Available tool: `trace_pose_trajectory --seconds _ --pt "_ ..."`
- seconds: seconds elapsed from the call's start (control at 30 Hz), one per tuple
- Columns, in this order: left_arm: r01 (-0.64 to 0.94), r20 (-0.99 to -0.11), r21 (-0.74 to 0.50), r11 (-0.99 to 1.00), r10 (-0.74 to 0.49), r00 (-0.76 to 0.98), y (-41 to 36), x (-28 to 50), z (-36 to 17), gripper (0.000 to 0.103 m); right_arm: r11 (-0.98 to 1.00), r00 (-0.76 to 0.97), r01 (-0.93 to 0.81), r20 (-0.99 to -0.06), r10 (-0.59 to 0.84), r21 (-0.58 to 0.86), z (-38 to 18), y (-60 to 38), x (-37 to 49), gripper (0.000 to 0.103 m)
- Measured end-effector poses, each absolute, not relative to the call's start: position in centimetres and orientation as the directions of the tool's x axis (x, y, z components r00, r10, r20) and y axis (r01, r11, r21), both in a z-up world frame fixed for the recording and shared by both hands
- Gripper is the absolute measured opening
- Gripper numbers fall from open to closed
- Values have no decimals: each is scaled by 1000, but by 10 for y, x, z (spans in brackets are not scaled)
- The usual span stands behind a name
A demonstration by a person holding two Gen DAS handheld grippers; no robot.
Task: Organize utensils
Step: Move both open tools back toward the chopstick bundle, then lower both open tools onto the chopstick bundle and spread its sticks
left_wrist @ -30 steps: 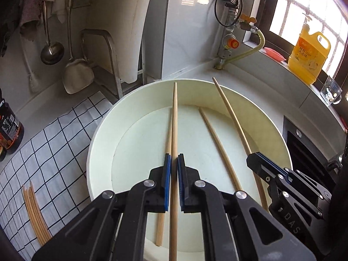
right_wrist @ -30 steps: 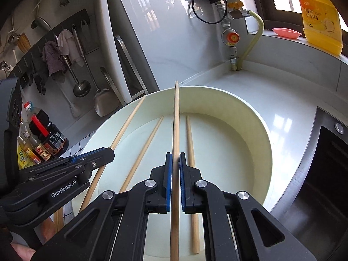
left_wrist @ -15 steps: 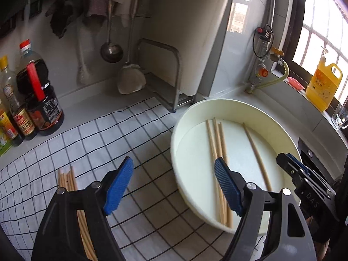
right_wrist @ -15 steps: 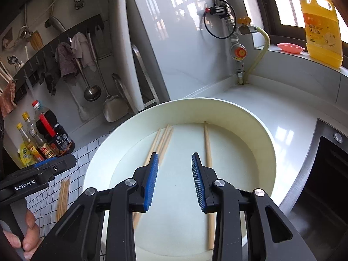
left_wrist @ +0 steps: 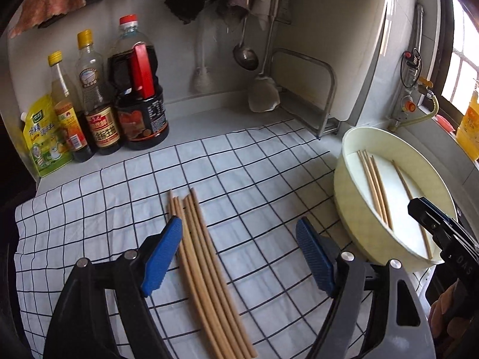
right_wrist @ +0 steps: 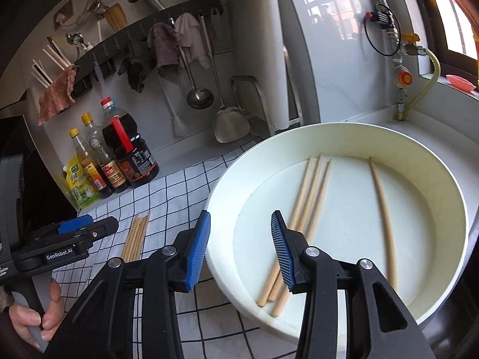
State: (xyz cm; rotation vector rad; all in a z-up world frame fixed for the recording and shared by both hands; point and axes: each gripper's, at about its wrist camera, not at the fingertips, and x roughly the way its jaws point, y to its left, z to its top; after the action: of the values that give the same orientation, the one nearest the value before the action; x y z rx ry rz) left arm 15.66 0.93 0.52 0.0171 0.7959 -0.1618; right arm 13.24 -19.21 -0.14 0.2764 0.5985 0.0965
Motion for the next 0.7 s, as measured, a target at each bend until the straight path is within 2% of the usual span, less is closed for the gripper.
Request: trace_pose_trajectory --seconds 0.17,0.27,0.43,0.7 --pt "114 -714 -13 993 -89 694 31 147 -5 77 962 827 -92 -519 218 257 -1 -161 129 42" --pt "90 -702 -21 996 -79 708 48 141 -7 81 961 828 -133 -505 243 243 -2 -143 129 44" --pt "72 -681 17 997 -41 731 64 141 -5 83 962 806 -183 -530 265 202 -4 -111 138 46" --pt "83 -652 61 995 -23 758 80 146 -16 84 949 771 -208 -558 307 235 -9 -87 164 50"
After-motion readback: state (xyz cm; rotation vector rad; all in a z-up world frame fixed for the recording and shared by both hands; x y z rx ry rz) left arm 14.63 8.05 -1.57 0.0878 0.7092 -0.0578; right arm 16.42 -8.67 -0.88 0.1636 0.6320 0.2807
